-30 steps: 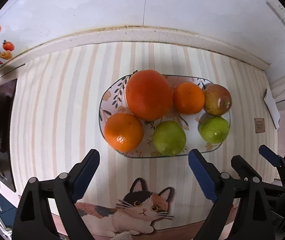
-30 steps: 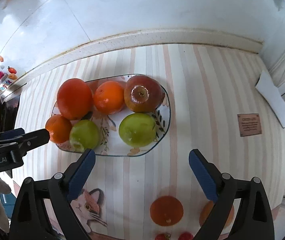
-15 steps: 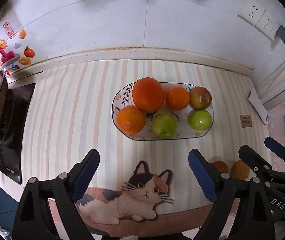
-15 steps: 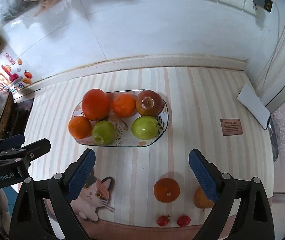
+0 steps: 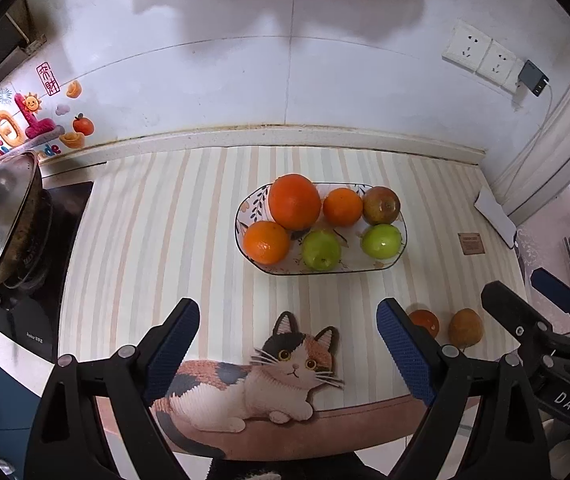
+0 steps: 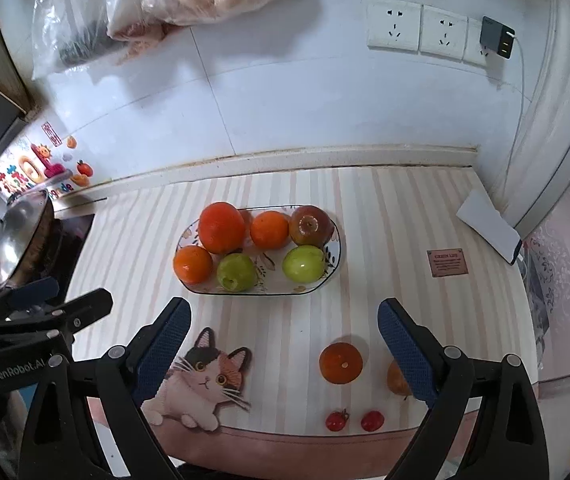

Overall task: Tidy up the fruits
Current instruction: 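Grasp the orange with the left tool while the right tool grasps the large apple, then carry the orange and apple onto the plate and open both tools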

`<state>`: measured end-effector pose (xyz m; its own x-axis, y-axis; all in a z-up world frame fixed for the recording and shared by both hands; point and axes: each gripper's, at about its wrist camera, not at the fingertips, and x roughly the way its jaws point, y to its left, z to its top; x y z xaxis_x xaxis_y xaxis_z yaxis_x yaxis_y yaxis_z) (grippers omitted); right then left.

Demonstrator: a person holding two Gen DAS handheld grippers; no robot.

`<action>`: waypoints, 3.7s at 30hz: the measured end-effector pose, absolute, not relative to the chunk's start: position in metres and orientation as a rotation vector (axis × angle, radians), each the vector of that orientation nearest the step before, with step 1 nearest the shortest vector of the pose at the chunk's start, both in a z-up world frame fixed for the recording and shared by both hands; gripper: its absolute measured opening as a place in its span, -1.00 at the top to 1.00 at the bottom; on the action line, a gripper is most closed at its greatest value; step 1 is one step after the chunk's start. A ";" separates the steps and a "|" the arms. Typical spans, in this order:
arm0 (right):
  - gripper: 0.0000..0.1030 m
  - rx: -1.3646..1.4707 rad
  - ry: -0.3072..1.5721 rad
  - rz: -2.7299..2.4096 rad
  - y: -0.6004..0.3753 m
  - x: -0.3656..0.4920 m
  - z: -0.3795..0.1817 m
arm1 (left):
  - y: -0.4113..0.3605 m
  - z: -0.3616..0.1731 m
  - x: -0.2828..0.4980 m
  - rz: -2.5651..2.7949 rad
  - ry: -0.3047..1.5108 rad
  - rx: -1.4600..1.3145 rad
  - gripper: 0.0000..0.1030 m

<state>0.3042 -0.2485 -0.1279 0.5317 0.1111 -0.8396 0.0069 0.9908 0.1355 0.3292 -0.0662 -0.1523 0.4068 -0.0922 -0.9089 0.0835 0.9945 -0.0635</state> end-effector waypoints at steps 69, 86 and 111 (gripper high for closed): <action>-0.35 0.564 1.279 -0.172 -0.418 0.303 -0.346 | -0.236 -0.319 0.359 -0.391 1.445 0.203 -0.03; -0.35 0.511 1.217 0.144 -0.296 0.411 -0.286 | -0.097 -0.236 0.428 -0.246 1.333 -0.098 -0.03; -0.38 0.260 1.293 0.123 -0.217 0.491 -0.327 | -0.029 -0.336 0.541 -0.112 1.538 -0.164 -0.06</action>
